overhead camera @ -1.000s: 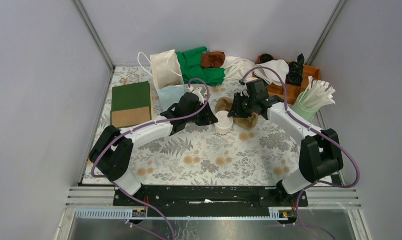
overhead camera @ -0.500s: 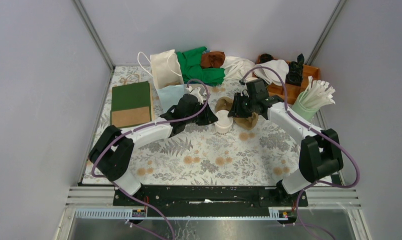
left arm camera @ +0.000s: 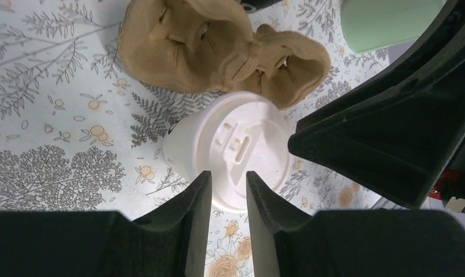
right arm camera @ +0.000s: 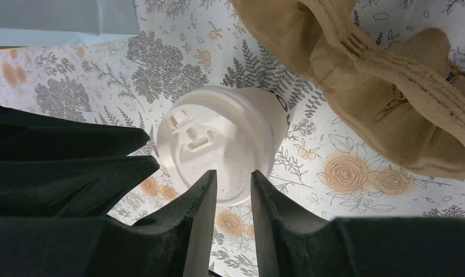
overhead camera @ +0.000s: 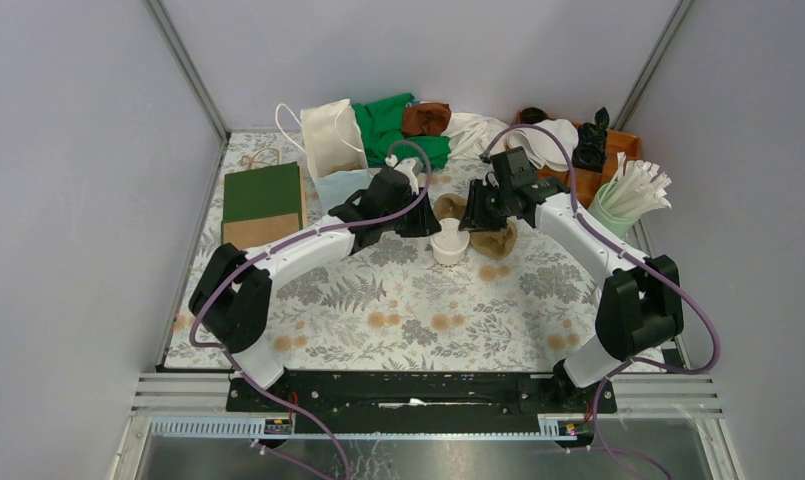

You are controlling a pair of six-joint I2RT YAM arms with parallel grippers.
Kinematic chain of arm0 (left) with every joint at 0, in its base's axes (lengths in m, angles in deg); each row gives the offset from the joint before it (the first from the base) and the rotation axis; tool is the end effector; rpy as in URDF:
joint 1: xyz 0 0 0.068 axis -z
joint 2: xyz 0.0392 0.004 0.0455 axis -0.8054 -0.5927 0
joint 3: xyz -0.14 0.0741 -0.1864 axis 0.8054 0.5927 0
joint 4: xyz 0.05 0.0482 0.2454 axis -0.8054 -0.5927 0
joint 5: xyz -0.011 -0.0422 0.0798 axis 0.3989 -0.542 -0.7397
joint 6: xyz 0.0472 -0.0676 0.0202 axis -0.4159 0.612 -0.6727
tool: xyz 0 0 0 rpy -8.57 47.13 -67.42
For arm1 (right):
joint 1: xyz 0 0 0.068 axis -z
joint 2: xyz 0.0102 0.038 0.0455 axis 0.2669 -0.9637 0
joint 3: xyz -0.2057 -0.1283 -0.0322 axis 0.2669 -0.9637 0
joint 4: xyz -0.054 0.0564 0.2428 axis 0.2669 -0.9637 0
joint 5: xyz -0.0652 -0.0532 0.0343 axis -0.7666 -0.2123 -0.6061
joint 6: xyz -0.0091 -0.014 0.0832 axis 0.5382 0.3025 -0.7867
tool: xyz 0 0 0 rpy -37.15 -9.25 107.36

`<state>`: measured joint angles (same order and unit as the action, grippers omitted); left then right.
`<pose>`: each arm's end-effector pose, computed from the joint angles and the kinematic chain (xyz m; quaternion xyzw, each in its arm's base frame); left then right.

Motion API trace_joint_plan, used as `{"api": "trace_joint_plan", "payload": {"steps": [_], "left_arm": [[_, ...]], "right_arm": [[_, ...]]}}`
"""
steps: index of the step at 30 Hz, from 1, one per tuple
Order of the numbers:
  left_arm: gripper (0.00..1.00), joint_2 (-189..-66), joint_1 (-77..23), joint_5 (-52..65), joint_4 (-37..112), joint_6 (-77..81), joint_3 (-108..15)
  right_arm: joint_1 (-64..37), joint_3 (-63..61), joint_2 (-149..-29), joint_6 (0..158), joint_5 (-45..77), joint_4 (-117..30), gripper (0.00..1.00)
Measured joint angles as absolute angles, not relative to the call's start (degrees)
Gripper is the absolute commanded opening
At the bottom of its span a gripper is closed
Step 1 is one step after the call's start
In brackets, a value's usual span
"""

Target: Pack the takeout coffee

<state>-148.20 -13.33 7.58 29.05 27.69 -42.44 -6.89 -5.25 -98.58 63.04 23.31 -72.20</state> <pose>0.3000 -0.2701 0.2058 0.0627 0.8804 -0.3456 0.3187 0.3292 0.1561 0.2163 -0.0415 0.9282 0.2457 0.2763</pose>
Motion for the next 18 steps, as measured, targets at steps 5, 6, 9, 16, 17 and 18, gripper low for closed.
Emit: {"api": "trace_joint_plan", "payload": {"steps": [5, 6, 9, 16, 17, 18], "left_arm": [[0.36, -148.18, -13.33, 6.03, 25.77, 25.81, -45.87], [0.36, -148.18, -13.33, 5.79, 25.4, 25.55, -46.02], [0.36, -148.18, -13.33, 5.41, 23.76, 25.07, -46.09], [0.35, -142.69, -12.0, 5.19, 25.97, 28.43, -38.92], [0.37, -141.73, -11.59, 5.15, 26.58, 29.09, -37.65], [0.4, -140.77, -11.15, 5.04, 27.28, 29.94, -36.36]], "right_arm": [[-6.91, -3.11, -98.58, 62.71, 22.61, -73.19, 0.41], [-6.91, -3.04, -98.58, 62.69, 22.59, -73.34, 0.42], [-6.94, -3.0, -98.58, 62.73, 21.93, -73.88, 0.43], [-6.96, -1.16, -98.95, 64.72, 21.17, -73.88, 0.5], [-6.96, -0.81, -99.13, 65.0, 21.21, -73.56, 0.52], [-6.96, -0.55, -99.35, 65.2, 21.3, -73.21, 0.54]]}}
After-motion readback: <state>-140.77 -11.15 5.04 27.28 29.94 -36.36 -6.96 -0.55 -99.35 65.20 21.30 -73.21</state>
